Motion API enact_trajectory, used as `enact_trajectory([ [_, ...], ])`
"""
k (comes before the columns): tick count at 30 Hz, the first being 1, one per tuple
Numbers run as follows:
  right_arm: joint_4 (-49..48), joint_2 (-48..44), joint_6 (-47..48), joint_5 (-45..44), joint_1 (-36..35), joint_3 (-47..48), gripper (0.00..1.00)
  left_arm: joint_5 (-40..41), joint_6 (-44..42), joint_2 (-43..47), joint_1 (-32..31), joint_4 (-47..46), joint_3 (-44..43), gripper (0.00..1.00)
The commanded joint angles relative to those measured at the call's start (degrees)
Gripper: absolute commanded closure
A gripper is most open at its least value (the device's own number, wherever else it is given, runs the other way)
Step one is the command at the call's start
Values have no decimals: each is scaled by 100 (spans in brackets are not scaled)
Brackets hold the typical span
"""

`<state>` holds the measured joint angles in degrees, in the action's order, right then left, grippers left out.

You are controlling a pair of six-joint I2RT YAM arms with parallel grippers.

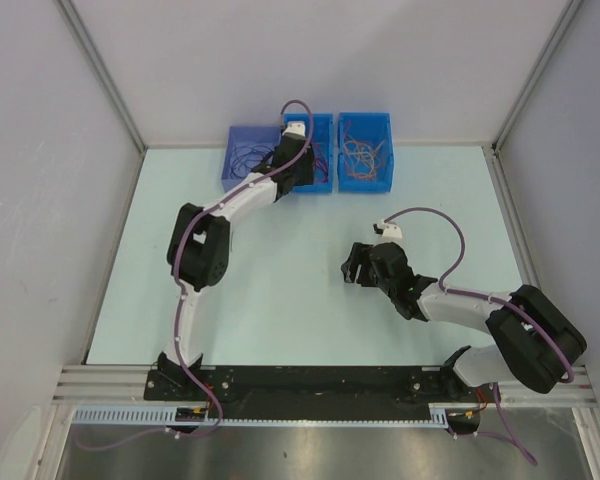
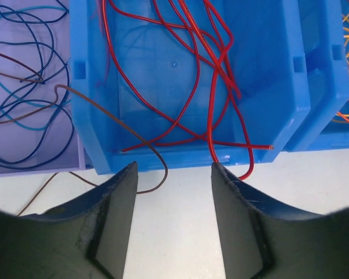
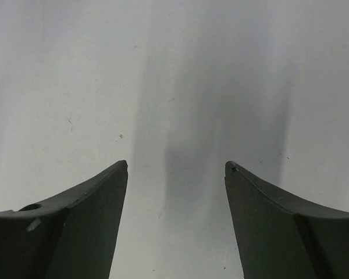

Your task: Untangle the cables

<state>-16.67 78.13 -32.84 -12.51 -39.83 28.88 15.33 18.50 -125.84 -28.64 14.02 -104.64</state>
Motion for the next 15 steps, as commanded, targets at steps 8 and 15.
enact_trajectory([
  [8,-276,10,76,-41,28,3,28,268,-57,-301,8,-39,-513,77],
  [15,-276,1,76,-41,28,3,28,348,-224,-187,8,408,-1014,100],
])
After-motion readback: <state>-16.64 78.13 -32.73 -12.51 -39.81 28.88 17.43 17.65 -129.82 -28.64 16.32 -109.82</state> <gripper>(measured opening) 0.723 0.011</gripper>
